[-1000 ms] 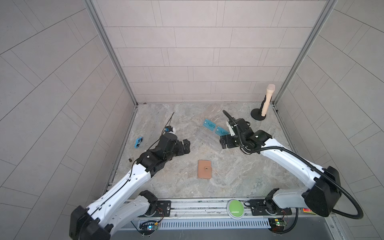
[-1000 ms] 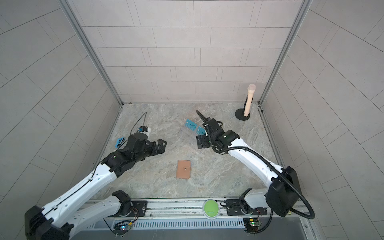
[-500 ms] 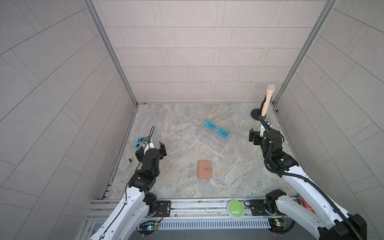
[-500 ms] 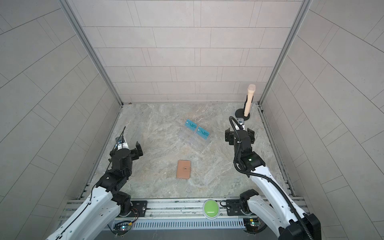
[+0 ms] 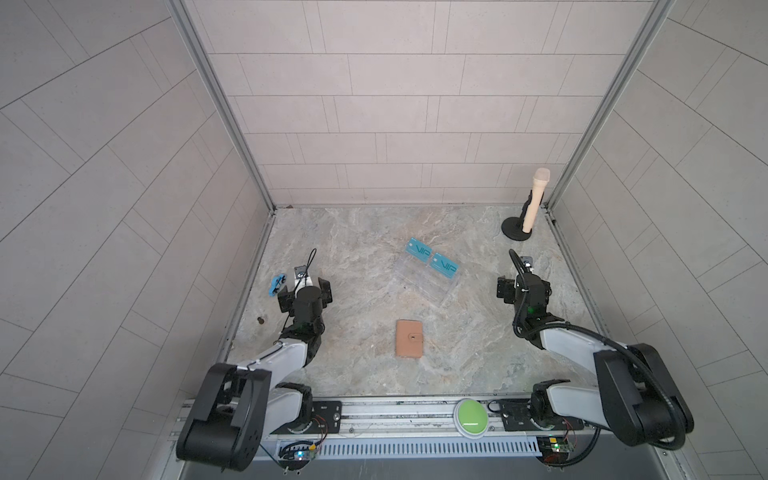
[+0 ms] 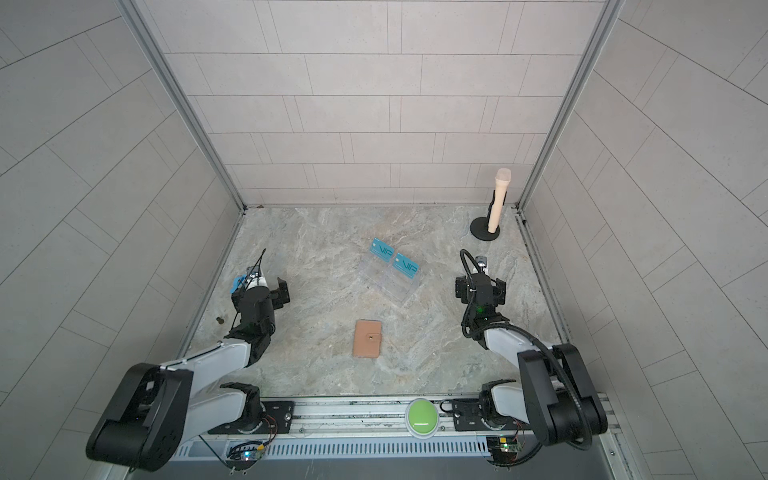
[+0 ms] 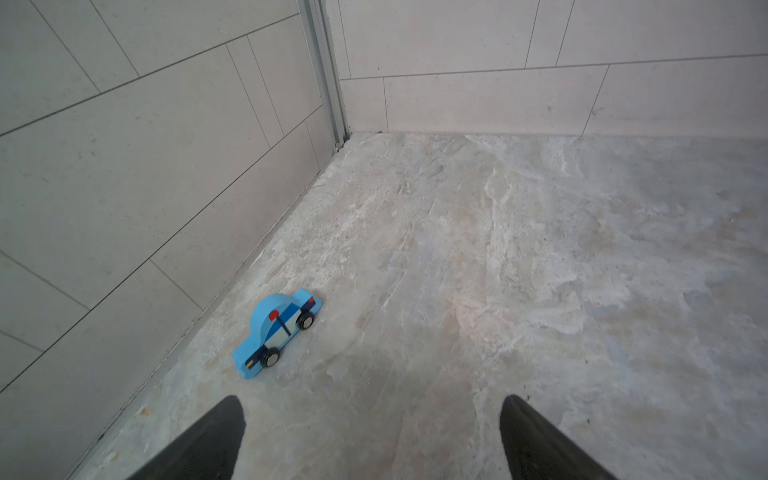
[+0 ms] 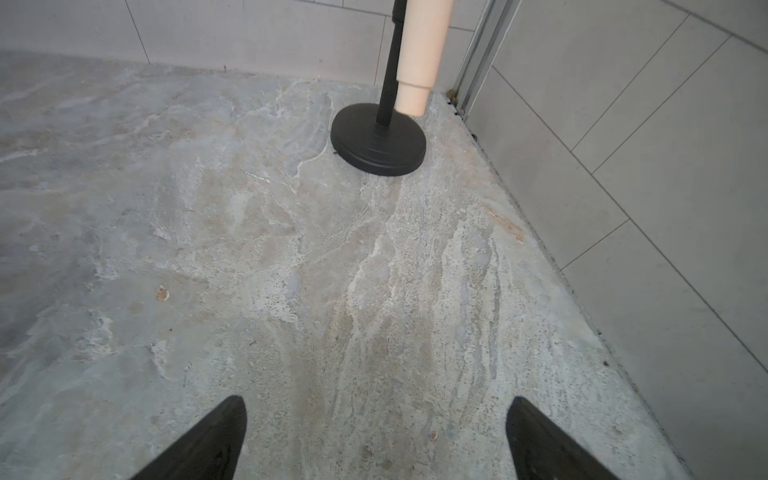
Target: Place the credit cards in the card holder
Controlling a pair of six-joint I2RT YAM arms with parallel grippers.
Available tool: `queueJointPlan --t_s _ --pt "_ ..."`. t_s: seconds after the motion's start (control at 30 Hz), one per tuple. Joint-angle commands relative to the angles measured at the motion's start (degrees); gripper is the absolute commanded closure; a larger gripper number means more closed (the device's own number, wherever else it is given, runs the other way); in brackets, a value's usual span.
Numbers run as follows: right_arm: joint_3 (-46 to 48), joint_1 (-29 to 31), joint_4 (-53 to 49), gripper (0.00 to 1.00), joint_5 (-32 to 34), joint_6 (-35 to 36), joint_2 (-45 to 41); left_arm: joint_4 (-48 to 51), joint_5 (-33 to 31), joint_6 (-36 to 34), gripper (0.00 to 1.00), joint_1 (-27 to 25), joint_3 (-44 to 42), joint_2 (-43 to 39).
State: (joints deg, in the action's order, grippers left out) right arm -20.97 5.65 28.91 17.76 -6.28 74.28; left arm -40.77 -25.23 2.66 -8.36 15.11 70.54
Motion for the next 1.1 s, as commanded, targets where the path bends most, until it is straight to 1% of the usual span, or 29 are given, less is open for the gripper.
queueJointPlan --t_s 0.0,0.07,0.13,0.2,0.23,0.27,0.33,0.37,0.63,0.93,1.07 --pt "-1.57 -0.62 8.09 0.00 -1.83 1.78 2.85 -9.14 4.14 -1.10 0.00 1.15 3.34 4.28" --pt "-1.04 -1.31 12.14 0.00 -1.98 1.54 5.73 -12.64 4.01 -1.54 0.00 1.20 4.08 9.03" --pt "-1.34 -2.29 14.78 0.00 -2.81 0.60 9.62 -14.06 4.05 -1.75 0.00 1.25 5.05 12.78" --pt "-1.91 -2.53 17.96 0.00 -3.30 1.29 13.38 -16.25 5.09 -2.08 0.00 1.22 4.57 14.08" --pt "-2.40 -2.49 16.60 0.00 -3.73 1.30 13.12 -15.09 5.37 -1.96 0.00 1.44 4.75 13.71" --pt "-3.42 -2.49 12.78 0.00 -3.94 0.72 12.11 -15.79 4.85 -1.91 0.00 1.42 4.87 14.32" --pt "-3.45 -2.22 14.08 0.00 -3.86 1.61 12.89 -14.69 4.71 -1.73 0.00 1.46 5.33 14.41" --pt "-4.00 -2.22 12.05 0.00 -3.79 1.14 12.43 -14.94 4.67 -1.74 0.00 1.43 5.36 14.61" --pt "-4.30 -1.28 11.92 0.00 -2.72 2.12 12.71 -15.69 4.84 -2.31 0.00 1.07 4.49 13.52" --pt "-4.35 -1.27 11.91 0.00 -2.72 2.07 12.76 -14.24 5.44 -1.75 0.00 1.74 5.58 14.45" --pt "-4.33 -1.30 11.96 0.00 -2.73 2.15 12.74 -15.36 5.70 -2.01 0.00 1.72 4.82 13.86"
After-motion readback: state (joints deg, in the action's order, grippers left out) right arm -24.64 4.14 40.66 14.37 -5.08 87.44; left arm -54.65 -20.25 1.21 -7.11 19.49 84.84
